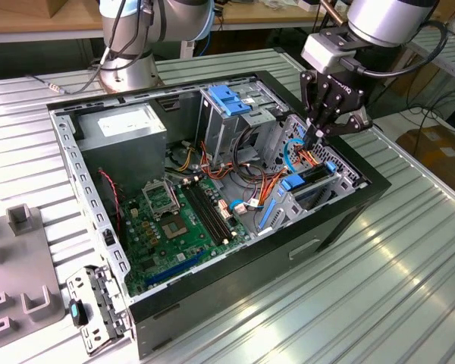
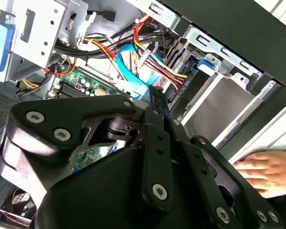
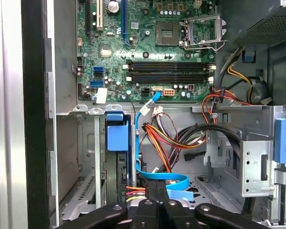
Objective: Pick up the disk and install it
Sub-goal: 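Insert the second disk wire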
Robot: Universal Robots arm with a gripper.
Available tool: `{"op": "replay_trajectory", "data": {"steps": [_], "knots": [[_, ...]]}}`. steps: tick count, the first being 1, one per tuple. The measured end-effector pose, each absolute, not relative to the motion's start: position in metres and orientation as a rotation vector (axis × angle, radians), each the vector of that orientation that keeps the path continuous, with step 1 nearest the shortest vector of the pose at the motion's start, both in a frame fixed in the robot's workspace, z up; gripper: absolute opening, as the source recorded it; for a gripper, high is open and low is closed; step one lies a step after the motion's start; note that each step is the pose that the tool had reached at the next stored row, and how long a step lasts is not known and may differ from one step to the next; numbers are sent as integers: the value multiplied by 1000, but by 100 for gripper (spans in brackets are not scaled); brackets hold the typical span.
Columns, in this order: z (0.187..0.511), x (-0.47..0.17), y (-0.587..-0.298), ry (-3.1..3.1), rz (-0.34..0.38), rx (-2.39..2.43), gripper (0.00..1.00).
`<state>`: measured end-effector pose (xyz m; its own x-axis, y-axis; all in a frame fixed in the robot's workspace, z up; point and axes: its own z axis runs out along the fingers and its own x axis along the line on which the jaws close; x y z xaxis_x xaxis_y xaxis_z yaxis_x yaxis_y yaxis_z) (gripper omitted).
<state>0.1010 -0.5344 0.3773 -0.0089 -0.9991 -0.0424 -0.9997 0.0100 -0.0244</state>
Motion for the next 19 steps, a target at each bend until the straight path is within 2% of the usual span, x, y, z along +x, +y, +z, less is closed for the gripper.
{"op": "replay_trajectory", "data": {"steps": [3,4,10,11,12,17,18,19], "knots": [[375,101,-534,2199,17,-2179,11],[374,101,-534,2199,17,-2179,18],[368,101,-534,2204,6,-2184,18],[367,101,-534,2205,3,-2185,16],[366,101,-534,2207,-1,-2187,10],[361,101,-534,2225,-41,-2205,10],[356,101,-535,2227,-49,-2208,17],[364,101,-541,2225,-44,-2208,10]]}}
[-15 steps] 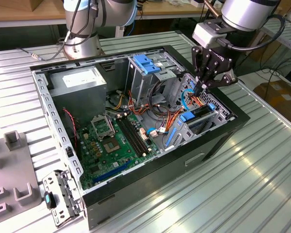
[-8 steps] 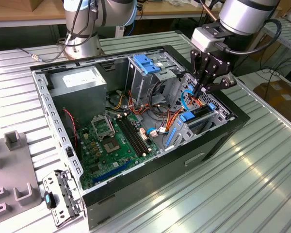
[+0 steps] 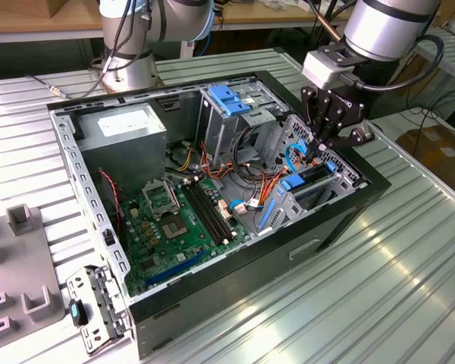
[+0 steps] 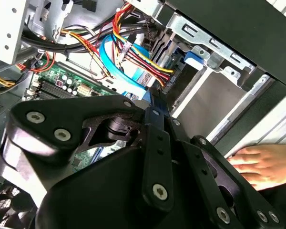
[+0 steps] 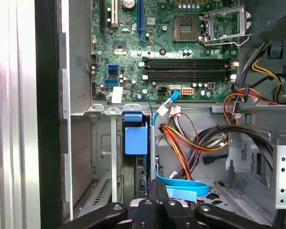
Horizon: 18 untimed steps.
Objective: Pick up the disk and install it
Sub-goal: 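Insert the second disk wire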
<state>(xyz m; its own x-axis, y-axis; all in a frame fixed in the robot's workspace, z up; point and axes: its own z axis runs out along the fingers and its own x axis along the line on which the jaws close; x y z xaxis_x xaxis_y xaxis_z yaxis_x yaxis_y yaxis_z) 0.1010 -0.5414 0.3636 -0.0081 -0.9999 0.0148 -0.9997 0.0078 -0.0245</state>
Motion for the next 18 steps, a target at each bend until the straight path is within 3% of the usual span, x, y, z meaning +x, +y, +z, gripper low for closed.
{"op": "replay_trajectory", "data": {"steps": [18], "knots": [[366,100,-556,2216,-37,-2213,10]]}}
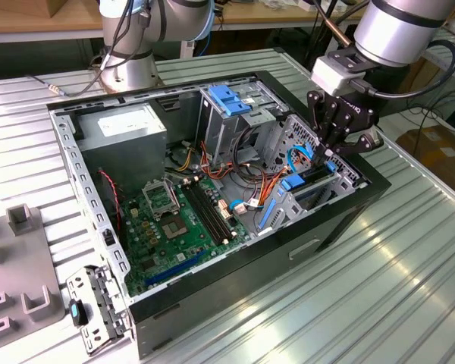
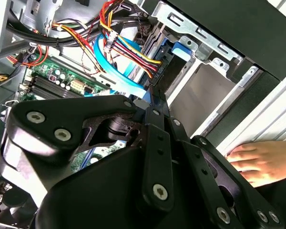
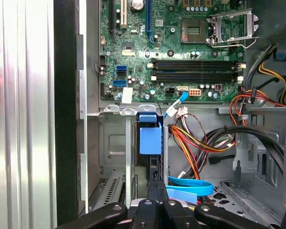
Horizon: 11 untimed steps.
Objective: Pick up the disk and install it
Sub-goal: 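Insert the second disk wire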
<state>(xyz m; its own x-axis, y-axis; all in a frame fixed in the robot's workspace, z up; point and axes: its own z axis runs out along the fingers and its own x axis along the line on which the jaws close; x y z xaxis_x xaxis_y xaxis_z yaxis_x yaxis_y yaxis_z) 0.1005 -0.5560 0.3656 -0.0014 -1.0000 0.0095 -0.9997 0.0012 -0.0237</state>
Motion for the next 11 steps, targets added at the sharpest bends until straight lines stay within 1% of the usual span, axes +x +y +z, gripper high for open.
{"op": "replay_trajectory", "data": {"steps": [11], "knots": [[365,100,-556,2212,-30,-2210,10]]}}
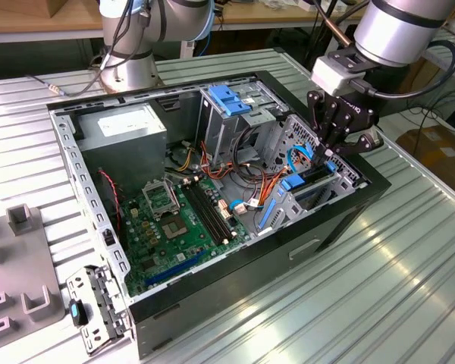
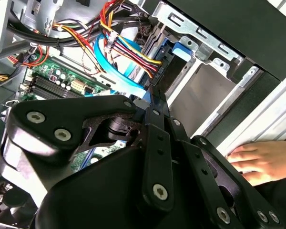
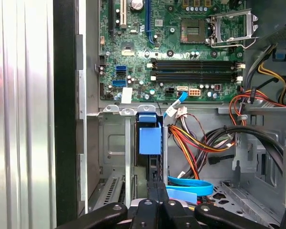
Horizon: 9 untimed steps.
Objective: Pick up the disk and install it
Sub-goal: 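Insert the second disk wire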
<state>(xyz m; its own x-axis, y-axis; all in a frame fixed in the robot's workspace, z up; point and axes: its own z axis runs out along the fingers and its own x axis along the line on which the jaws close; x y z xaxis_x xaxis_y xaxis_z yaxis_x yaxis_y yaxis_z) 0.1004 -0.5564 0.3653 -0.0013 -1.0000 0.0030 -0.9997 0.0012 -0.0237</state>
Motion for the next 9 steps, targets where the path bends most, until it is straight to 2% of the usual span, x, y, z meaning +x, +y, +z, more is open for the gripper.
{"op": "replay_trajectory", "data": {"steps": [4,9], "knots": [[365,99,-561,2194,10,-2193,10],[364,96,-564,2184,12,-2196,10]]}}
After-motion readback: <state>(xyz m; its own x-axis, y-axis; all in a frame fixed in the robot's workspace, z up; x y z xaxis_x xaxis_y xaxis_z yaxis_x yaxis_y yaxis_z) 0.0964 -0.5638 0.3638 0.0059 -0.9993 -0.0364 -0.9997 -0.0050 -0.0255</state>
